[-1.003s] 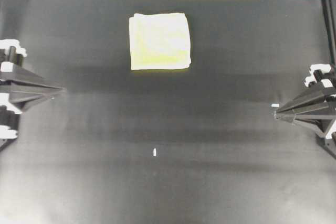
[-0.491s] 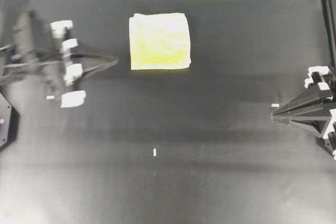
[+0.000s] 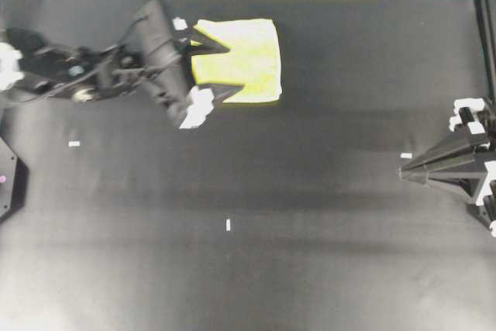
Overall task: Push a yellow cloth with the left arm to wipe the desk.
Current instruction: 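Move the left gripper forward toward the yellow cloth's near edge, then lower the left gripper onto the cloth and press it down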
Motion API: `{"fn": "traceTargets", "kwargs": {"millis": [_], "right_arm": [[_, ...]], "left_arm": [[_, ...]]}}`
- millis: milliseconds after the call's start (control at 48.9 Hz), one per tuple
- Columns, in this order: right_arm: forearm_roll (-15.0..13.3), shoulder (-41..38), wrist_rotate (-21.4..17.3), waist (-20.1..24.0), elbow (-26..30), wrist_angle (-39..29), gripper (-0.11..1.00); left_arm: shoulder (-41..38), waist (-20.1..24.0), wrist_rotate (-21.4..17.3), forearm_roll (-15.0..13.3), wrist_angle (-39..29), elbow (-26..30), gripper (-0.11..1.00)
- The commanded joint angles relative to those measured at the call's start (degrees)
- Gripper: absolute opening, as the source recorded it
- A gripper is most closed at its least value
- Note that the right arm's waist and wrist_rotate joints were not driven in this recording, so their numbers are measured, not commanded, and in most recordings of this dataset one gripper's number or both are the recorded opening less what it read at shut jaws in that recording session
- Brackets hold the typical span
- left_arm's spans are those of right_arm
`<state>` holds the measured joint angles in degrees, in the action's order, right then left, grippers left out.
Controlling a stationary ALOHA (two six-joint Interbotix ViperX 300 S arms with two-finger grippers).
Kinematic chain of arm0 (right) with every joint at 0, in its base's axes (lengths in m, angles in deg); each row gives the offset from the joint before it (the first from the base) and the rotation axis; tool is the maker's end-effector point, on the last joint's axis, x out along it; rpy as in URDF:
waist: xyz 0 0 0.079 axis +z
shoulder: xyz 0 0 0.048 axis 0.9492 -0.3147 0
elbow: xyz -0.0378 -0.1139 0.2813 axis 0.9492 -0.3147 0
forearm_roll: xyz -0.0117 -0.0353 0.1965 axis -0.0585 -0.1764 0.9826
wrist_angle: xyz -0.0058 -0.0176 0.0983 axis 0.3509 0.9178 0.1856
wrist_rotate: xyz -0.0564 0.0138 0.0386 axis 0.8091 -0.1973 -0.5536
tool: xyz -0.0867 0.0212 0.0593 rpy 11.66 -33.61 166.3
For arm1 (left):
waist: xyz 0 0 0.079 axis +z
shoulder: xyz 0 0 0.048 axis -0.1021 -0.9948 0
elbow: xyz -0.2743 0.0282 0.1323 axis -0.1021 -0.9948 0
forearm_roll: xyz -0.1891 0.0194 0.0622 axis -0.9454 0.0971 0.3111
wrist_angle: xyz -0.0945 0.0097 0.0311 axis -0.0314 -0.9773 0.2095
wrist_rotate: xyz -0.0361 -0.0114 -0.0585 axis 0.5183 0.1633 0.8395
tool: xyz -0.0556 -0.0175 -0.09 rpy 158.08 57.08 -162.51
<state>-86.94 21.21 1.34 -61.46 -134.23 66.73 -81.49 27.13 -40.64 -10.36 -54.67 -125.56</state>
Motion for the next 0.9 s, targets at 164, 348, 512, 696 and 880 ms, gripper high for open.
{"fn": "traceTargets", "kwargs": {"millis": [164, 348, 512, 696, 880], "right_arm": [[0.26, -0.53, 0.09, 0.0, 0.18, -0.62, 0.0], [0.26, -0.53, 0.09, 0.0, -0.18, -1.41, 0.0], [0.26, -0.53, 0.09, 0.0, -0.62, -1.58, 0.0], [0.18, -0.44, 0.0, 0.0, -0.62, -1.58, 0.0], [0.26, -0.44, 0.09, 0.0, -0.62, -1.58, 0.0]], "left_arm": [[-10.2, 3.6, 0.09, 0.09, -0.53, 6.24, 0.87], [-13.01, 5.45, 0.09, 0.09, -1.58, 7.29, 0.87], [-13.36, 5.71, 0.18, 0.18, -2.02, 6.86, 0.87], [-13.8, 5.63, 0.44, 0.09, -5.19, 7.03, 0.87], [-14.5, 5.63, 0.44, 0.09, -6.59, 6.59, 0.87]]}}
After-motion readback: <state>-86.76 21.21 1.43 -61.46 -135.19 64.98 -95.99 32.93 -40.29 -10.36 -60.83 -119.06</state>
